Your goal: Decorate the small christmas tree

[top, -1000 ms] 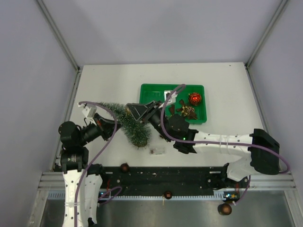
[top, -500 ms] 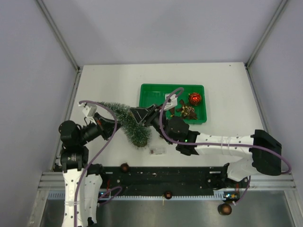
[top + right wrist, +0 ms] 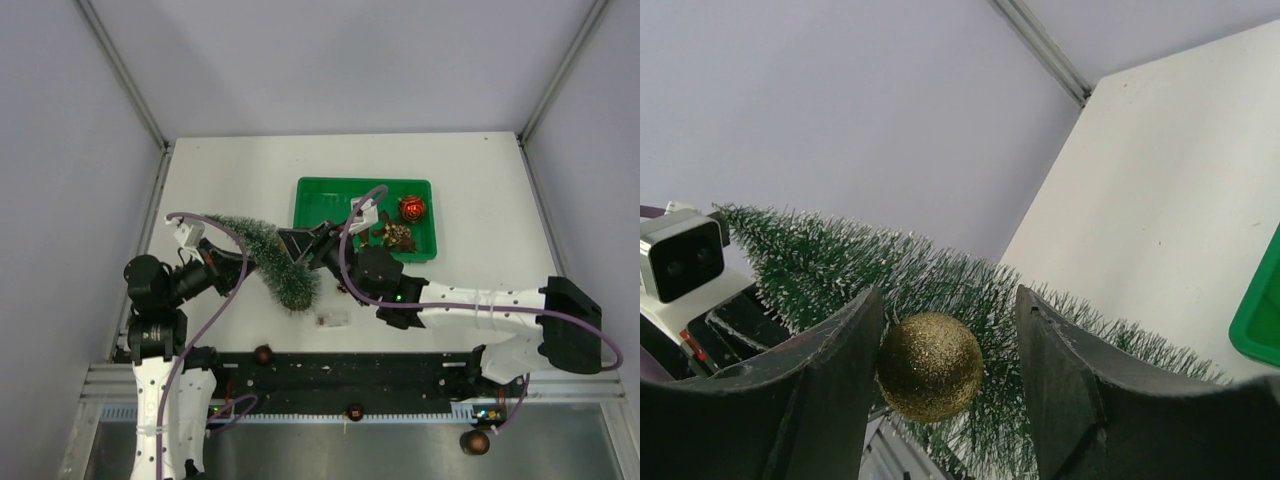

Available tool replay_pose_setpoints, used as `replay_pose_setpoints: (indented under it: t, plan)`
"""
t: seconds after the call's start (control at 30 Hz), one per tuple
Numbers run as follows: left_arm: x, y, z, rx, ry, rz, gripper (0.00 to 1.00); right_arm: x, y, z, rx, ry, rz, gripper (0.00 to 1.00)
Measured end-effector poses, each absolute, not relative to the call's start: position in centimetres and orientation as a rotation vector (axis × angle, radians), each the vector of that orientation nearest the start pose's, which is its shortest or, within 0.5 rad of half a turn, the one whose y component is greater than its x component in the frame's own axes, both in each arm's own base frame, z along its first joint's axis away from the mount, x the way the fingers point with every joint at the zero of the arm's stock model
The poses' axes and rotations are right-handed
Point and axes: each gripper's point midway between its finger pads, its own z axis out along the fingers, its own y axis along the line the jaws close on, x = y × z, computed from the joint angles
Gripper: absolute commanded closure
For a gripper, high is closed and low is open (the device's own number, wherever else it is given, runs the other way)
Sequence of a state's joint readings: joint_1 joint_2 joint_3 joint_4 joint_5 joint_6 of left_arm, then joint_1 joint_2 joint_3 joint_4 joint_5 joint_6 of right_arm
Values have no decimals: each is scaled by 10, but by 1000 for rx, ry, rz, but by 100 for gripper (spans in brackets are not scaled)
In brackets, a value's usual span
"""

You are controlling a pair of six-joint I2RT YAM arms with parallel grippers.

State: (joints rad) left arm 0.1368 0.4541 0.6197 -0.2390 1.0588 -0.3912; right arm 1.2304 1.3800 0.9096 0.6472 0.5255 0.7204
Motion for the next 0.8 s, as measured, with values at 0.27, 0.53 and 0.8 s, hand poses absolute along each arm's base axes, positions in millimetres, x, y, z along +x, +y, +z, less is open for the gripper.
replay_pose_setpoints:
  t: [0.27, 0.53, 0.8]
  plan:
    - [178, -138, 280, 397, 1667, -1051, 100, 216, 396, 327, 92, 1546, 1166, 39]
    - [178, -138, 280, 394, 1667, -1054, 100, 216, 386, 332, 102, 1540, 1151, 36]
    - [178, -138, 280, 393, 1667, -1055, 100, 221, 375, 322, 103, 1578, 1082, 36]
